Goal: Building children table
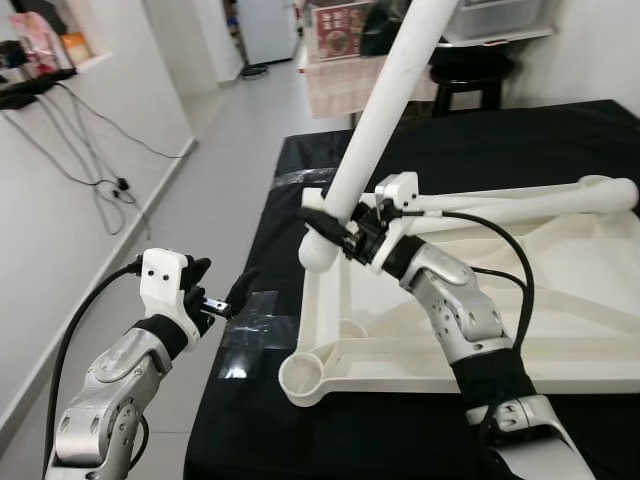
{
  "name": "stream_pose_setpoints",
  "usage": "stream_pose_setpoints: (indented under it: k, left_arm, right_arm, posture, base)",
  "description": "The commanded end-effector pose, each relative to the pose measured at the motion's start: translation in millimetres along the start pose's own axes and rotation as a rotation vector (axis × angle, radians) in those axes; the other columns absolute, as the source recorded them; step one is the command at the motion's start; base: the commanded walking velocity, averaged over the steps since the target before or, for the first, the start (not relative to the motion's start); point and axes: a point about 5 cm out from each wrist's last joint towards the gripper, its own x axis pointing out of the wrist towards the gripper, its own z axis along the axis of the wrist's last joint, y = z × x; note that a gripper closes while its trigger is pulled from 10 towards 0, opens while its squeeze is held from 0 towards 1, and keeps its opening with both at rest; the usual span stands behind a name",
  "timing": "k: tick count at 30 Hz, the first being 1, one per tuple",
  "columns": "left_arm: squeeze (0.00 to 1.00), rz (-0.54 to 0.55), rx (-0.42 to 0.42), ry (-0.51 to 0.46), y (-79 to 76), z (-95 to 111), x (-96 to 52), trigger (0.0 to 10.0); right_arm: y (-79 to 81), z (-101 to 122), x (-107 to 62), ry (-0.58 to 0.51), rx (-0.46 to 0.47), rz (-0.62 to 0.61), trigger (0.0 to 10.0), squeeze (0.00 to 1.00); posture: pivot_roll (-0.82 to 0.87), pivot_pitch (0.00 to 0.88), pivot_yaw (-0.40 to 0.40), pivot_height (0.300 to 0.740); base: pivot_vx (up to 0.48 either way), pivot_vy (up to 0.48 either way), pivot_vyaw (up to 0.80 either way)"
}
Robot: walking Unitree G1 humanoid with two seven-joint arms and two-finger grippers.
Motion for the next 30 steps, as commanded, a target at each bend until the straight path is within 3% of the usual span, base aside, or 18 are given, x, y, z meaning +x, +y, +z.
stream_pose_setpoints:
  k: [1, 4, 9, 20, 30]
  left_arm:
    - [0.00, 0.021, -0.013, 0.020, 2.5, -3.2, -5.0, 10.0]
    - [0.00, 0.019, -0.016, 0.023, 1.5, -3.6, -5.8, 10.0]
    - [0.00, 0.012, -0.044, 0.030, -2.8, -4.6, -9.3, 10.0]
    - [0.00, 0.051, -0.055, 0.045, -1.8, -5.6, -6.7, 10.0]
    - [0.00, 0.076, -0.069, 0.035, 1.3, -3.7, -6.1, 10.0]
  right_arm:
    - [7.7, 5.6, 0.9, -0.010, -0.015, 0.081, 10.0, 0.00]
    - [9.2, 6.7, -0.7, -0.007, -0.023, 0.113, 10.0, 0.00]
    - [14.7, 6.8, -2.8, 0.028, -0.055, 0.204, 10.0, 0.00]
    - [19.6, 2.0, -0.8, 0.037, -0.032, 0.198, 10.0, 0.00]
    - [16.7, 0.3, -1.3, 0.042, -0.030, 0.152, 10.0, 0.00]
  posture:
    - [-0.06, 0.071, 0.102, 0.740]
    - [-0.06, 0.071, 0.102, 0.740]
    - [-0.06, 0.079, 0.099, 0.740]
    - [-0.05, 0.078, 0.099, 0.740]
    - [-0.06, 0.078, 0.096, 0.740]
  base:
    - [0.000, 0.000, -0.80]
    - [0.000, 0.000, -0.80]
    - [0.000, 0.000, 0.00]
    - [-0.323, 0.000, 0.00]
    - [0.000, 0.000, 0.00]
